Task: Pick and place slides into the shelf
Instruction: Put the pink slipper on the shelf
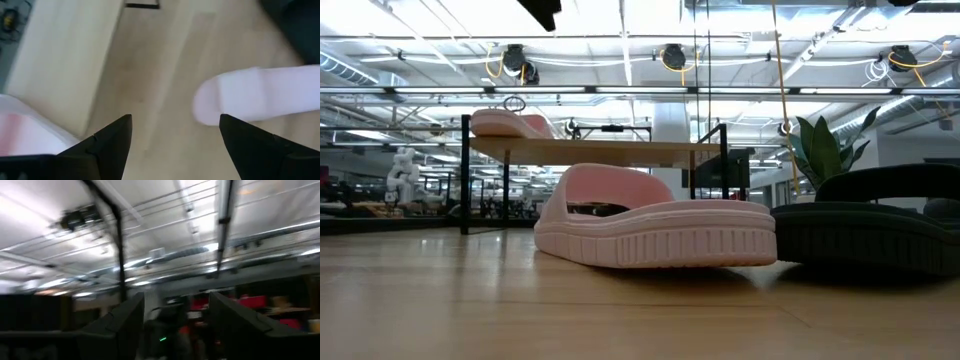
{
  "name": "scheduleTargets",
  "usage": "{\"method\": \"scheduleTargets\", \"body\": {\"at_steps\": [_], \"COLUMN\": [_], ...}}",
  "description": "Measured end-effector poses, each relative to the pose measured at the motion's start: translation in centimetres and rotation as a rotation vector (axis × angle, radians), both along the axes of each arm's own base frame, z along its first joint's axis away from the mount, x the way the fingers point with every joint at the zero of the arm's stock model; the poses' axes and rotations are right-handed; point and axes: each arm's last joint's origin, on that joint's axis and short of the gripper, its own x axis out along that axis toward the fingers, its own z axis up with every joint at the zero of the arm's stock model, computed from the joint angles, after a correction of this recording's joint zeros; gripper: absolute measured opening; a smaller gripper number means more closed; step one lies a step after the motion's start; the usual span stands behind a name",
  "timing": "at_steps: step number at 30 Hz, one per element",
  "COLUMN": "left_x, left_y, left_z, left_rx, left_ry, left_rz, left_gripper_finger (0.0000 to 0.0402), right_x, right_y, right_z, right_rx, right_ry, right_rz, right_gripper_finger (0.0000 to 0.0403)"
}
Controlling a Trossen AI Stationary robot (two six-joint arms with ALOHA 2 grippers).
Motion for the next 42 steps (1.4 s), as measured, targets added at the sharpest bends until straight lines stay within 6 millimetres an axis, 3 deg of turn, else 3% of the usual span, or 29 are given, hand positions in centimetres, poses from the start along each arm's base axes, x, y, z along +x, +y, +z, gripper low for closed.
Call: {"method": "scheduleTargets", "body": {"at_steps": [6,13,22,27,32,42], "left_x": [-1.0,-4.3,-8.7,-10.3,-11.1,-11.2], "left_y": [-3.2,-6.5,-11.8,-13.4,-14.2,-14.3], "left_z": [0.0,-0.6,-0.7,-0.7,-0.7,-0.7], "left_rx": [-0.096,-0.242,-0.391,-0.429,-0.435,-0.43], "left_ry": [-0.053,0.056,0.07,0.065,0.068,0.067], "left_rz": [0.055,0.248,0.403,0.44,0.42,0.407], "left_gripper_finger": [0.0282,0.0257,0.0235,0.0225,0.0215,0.0194], "right_x": [0.1,0.6,5.3,8.8,11.4,13.1], "right_y": [4.4,9.7,15.6,17.2,17.6,17.8], "right_z": [-0.1,-1.6,-6.6,-7.4,-8.0,-12.8], "right_rx": [-0.098,-0.127,-0.156,-0.285,-0.43,-0.617], "right_ry": [-0.012,0.082,0.427,0.655,0.886,1.152], "right_rz": [0.258,0.22,0.206,0.185,0.148,0.018], "right_gripper_finger": [0.0215,0.0215,0.0215,0.0215,0.0215,0.0215]}}
